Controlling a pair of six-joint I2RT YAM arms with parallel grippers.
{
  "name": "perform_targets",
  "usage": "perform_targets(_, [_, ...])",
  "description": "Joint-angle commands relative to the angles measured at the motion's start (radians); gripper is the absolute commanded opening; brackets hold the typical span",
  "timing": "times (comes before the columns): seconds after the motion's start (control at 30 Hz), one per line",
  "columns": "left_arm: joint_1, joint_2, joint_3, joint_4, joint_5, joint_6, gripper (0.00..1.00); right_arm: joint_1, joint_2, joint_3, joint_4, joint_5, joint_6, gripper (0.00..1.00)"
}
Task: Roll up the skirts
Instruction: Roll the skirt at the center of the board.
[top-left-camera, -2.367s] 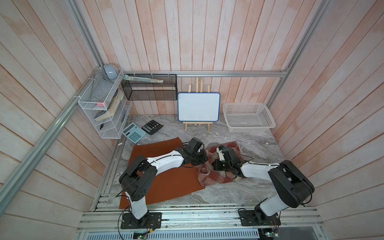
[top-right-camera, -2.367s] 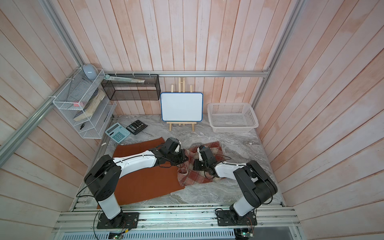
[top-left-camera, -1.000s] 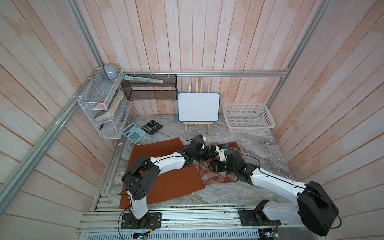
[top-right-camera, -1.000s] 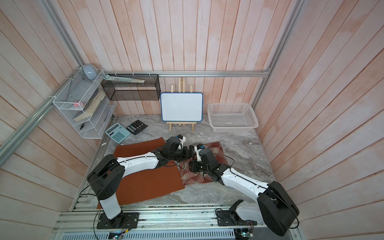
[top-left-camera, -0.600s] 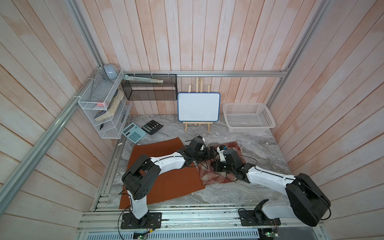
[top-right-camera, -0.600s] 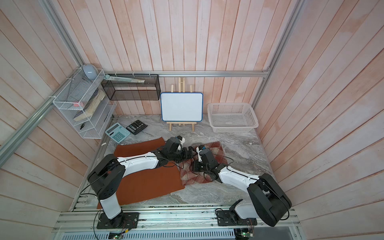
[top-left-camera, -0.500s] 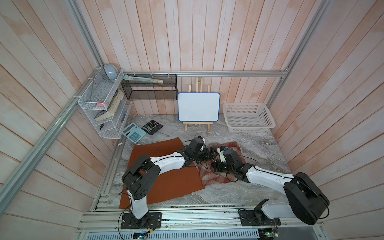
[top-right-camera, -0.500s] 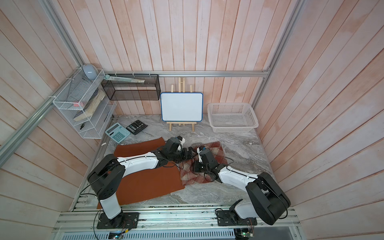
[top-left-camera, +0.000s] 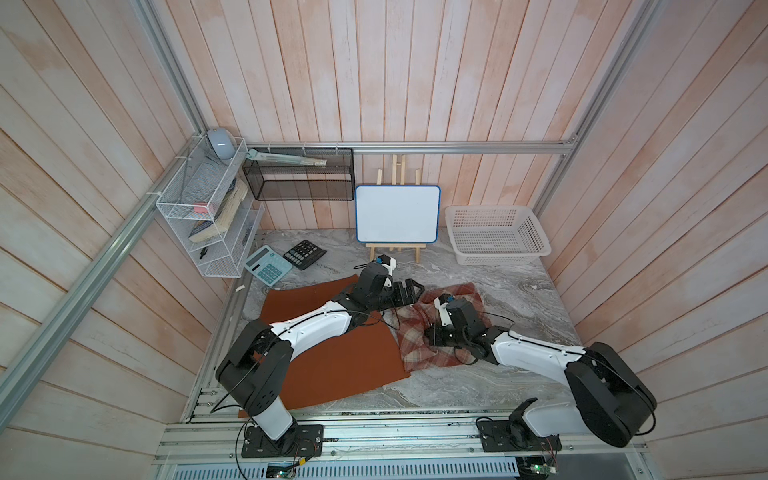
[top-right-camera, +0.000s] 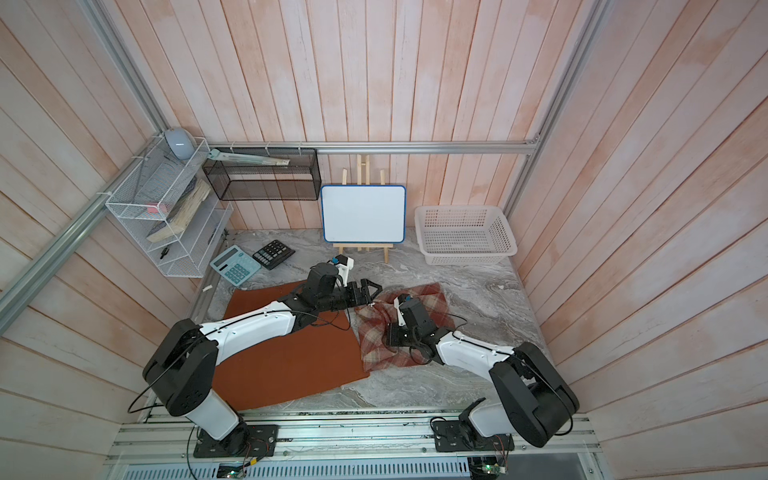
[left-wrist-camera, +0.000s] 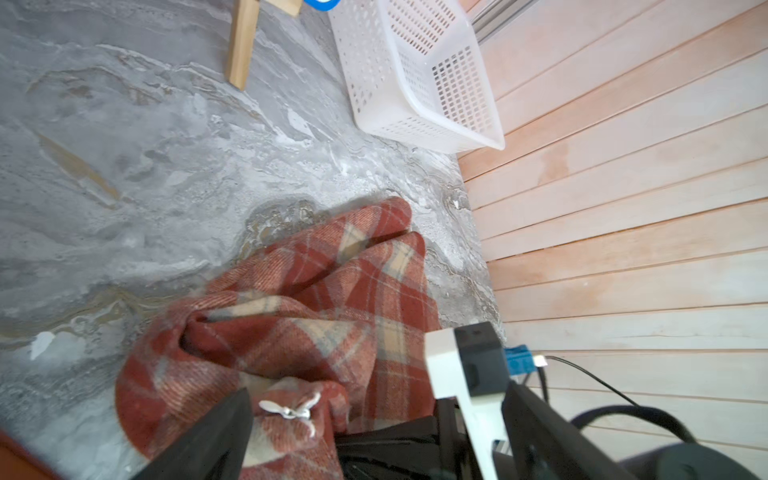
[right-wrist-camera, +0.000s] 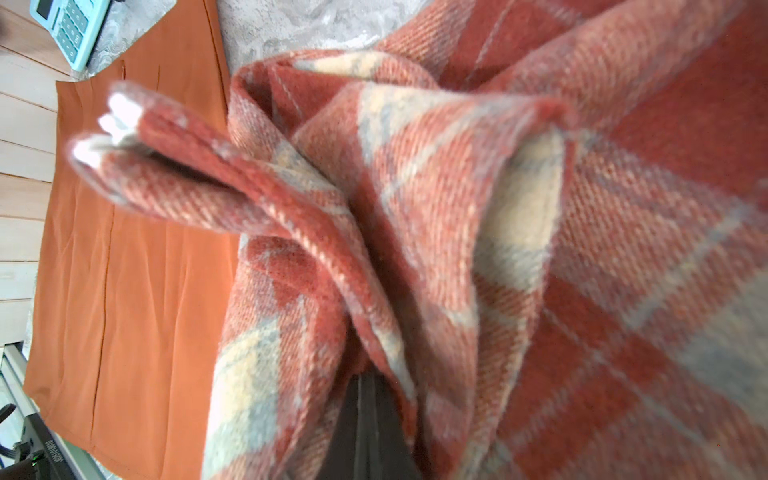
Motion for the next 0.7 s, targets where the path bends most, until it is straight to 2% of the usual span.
perform_targets(0.0, [-0.007, 0.027, -0.005, 0.007, 0.019, 0.039, 1.0, 0.003, 0.009, 0.032, -0.055, 0.01, -0.027, 0.0])
perform_targets(0.27, [-0.005, -0.05, -0.09, -0.097, -0.054, 0.041, 1.0, 0.003, 0.03, 0.047, -0.054, 0.005, -0.028, 0.0])
perform_targets(0.43, [-0.002, -0.075, -0.162, -0.092, -0.013, 0.002, 0.99, 0.004, 0.027, 0.045, -0.059, 0.008, -0.027, 0.0])
perform_targets(0.53, [0.003, -0.063, -0.189, -0.034, 0.014, -0.036, 0.99, 0.003, 0.028, 0.044, -0.059, 0.002, -0.025, 0.0])
perform_targets(0.67, [0.028, 0.013, -0.232, 0.205, 0.101, -0.152, 0.95, 0.004, 0.021, 0.037, -0.055, -0.006, -0.019, 0.0])
